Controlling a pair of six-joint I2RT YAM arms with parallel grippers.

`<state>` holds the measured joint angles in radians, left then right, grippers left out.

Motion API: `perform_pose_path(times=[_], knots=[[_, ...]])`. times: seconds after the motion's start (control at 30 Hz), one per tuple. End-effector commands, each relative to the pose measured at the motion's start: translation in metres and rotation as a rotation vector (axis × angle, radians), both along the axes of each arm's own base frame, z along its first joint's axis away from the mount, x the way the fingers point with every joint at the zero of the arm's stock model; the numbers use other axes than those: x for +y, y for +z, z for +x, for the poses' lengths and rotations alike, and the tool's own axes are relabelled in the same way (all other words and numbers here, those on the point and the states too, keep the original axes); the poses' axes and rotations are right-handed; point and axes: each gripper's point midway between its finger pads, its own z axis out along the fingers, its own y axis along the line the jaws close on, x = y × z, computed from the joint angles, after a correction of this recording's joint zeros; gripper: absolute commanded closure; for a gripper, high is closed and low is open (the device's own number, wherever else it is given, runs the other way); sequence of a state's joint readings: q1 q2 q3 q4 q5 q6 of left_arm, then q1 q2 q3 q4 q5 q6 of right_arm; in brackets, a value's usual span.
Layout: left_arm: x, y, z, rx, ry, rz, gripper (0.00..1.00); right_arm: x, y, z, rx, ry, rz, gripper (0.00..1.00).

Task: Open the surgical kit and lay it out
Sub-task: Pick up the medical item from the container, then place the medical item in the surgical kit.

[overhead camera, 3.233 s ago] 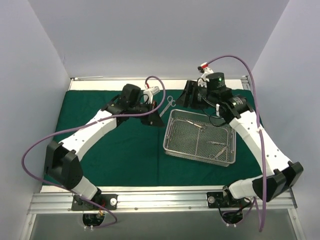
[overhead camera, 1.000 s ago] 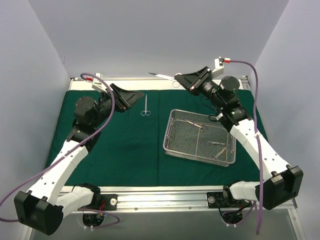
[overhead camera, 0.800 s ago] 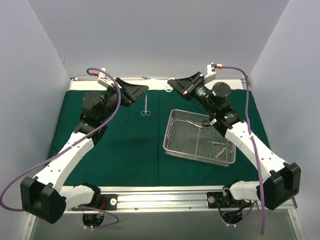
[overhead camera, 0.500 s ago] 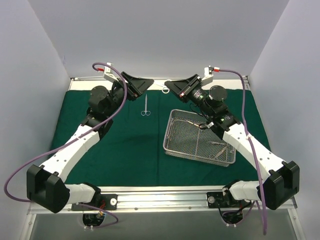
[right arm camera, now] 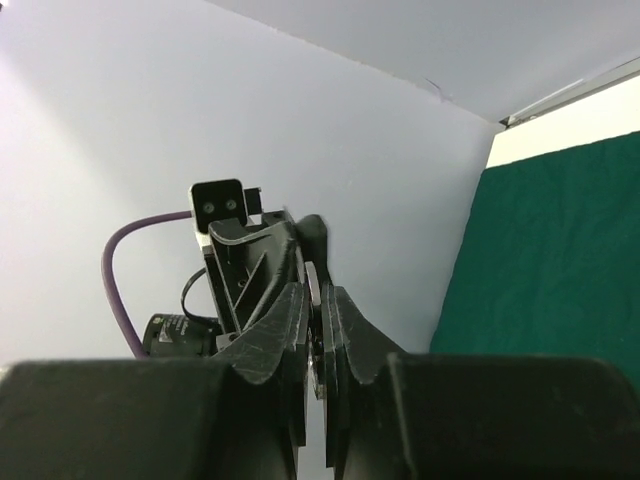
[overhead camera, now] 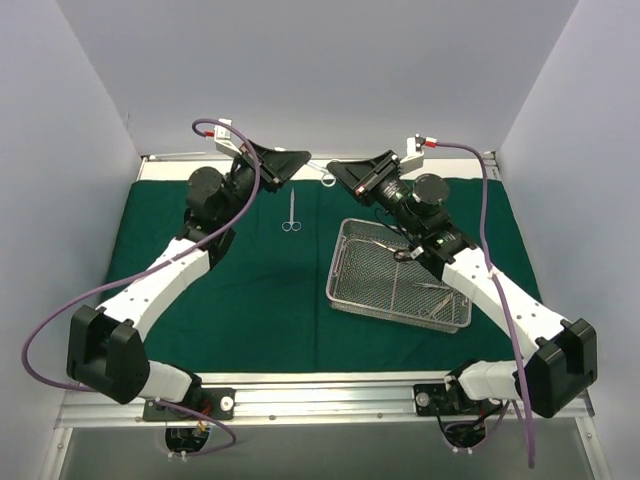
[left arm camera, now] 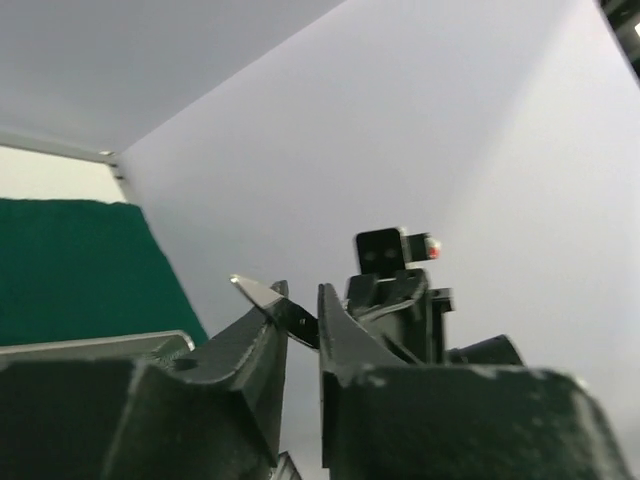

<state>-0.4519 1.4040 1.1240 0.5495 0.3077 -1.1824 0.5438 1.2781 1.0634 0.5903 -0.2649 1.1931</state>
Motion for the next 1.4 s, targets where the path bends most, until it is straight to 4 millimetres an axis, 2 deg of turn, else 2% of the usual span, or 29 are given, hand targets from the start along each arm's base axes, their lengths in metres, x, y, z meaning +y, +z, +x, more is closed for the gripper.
perform_pose_path(times=[0.0, 0.07, 0.1, 0.13, 0.17, 0.2, 0.23, 0.27, 0.3, 0.33, 0.37, 0.4, 0.43, 0.47, 0.5, 0.53, 0.57, 0.6, 0.63, 0.7, 0.77, 0.8, 0.83, 0.87, 0.9, 1.1, 1.37], knots=[[-0.001, 0.032, -0.001, -0.115, -0.059, -0.062, 0.82, 0.008, 0.012, -0.002, -0.067, 0.025, 0.033, 1.00], [-0.002, 0.029, 0.004, -0.103, -0.088, -0.075, 0.97, 0.014, 0.004, 0.000, -0.046, 0.059, 0.006, 0.96], [0.004, 0.017, 0.017, -0.073, -0.082, -0.059, 0.98, 0.009, -0.001, 0.007, -0.029, 0.043, -0.032, 0.77], [0.004, 0.008, 0.015, -0.067, -0.129, -0.016, 0.98, 0.006, -0.005, 0.011, -0.016, 0.030, -0.088, 0.55], [0.007, 0.006, 0.018, -0.074, -0.152, 0.019, 0.98, -0.003, -0.042, 0.016, 0.054, 0.001, -0.281, 0.24], [0.009, -0.024, 0.028, 0.025, -0.179, 0.086, 0.98, -0.008, -0.022, 0.021, 0.007, -0.012, -0.350, 0.20], [0.021, -0.041, 0.031, 0.013, -0.221, 0.181, 0.98, -0.024, -0.044, 0.021, 0.069, -0.016, -0.479, 0.20], [0.028, -0.048, 0.035, 0.015, -0.236, 0.224, 0.98, -0.037, -0.046, 0.023, 0.066, -0.034, -0.564, 0.19], [0.035, -0.067, 0.041, 0.049, -0.251, 0.269, 0.98, -0.052, -0.034, 0.026, 0.010, -0.056, -0.653, 0.19], [0.055, -0.090, 0.050, 0.090, -0.239, 0.330, 0.98, -0.075, -0.049, 0.027, 0.076, -0.079, -0.722, 0.19], [0.060, -0.101, 0.046, 0.093, -0.308, 0.345, 0.98, -0.087, -0.050, 0.026, 0.083, -0.088, -0.755, 0.18], [0.067, -0.113, 0.057, 0.113, -0.321, 0.365, 0.98, -0.099, -0.052, 0.025, 0.075, -0.087, -0.813, 0.18], [0.082, -0.135, 0.060, 0.150, -0.327, 0.423, 0.98, -0.112, -0.057, 0.019, 0.116, -0.087, -0.862, 0.18], [0.086, -0.148, 0.062, 0.181, -0.351, 0.448, 0.98, -0.118, -0.060, 0.016, 0.123, -0.083, -0.901, 0.18], [0.089, -0.166, 0.065, 0.283, -0.395, 0.473, 0.98, -0.126, -0.063, 0.014, 0.136, -0.093, -0.942, 0.18], [0.094, -0.178, 0.069, 0.220, -0.414, 0.572, 0.98, -0.131, -0.071, 0.009, 0.150, -0.067, -0.993, 0.18], [0.093, -0.187, 0.072, 0.226, -0.439, 0.613, 0.98, -0.136, -0.075, 0.007, 0.161, -0.060, -1.014, 0.18], [0.096, -0.218, 0.070, 0.334, -0.486, 0.632, 0.98, -0.139, -0.080, 0.005, 0.176, -0.051, -1.032, 0.18], [0.096, -0.211, 0.081, 0.260, -0.493, 0.671, 0.98, -0.143, -0.087, 0.002, 0.195, -0.032, -1.054, 0.18], [0.100, -0.232, 0.094, 0.278, -0.513, 0.647, 0.98, -0.147, -0.096, 0.004, 0.217, -0.008, -1.064, 0.19], [0.100, -0.233, 0.106, 0.256, -0.520, 0.639, 0.98, -0.149, -0.105, 0.004, 0.241, 0.020, -1.081, 0.20], [0.099, -0.250, 0.106, 0.302, -0.549, 0.636, 0.98, -0.151, -0.109, 0.004, 0.253, 0.025, -1.087, 0.21], [0.099, -0.241, 0.114, 0.237, -0.549, 0.667, 0.98, -0.152, -0.112, 0.004, 0.263, 0.025, -1.090, 0.21], [0.099, -0.246, 0.117, 0.245, -0.553, 0.678, 0.98, -0.152, -0.117, 0.004, 0.277, 0.031, -1.092, 0.21], [0.099, -0.264, 0.116, 0.259, -0.583, 0.700, 0.98, -0.155, -0.120, 0.005, 0.288, 0.029, -1.090, 0.21], [0.103, -0.290, 0.133, 0.265, -0.587, 0.755, 0.98, -0.164, -0.134, 0.011, 0.332, 0.037, -1.084, 0.22], [0.087, -0.304, 0.150, 0.214, -0.561, 0.798, 0.98, -0.170, -0.153, 0.007, 0.383, 0.058, -1.078, 0.23]])
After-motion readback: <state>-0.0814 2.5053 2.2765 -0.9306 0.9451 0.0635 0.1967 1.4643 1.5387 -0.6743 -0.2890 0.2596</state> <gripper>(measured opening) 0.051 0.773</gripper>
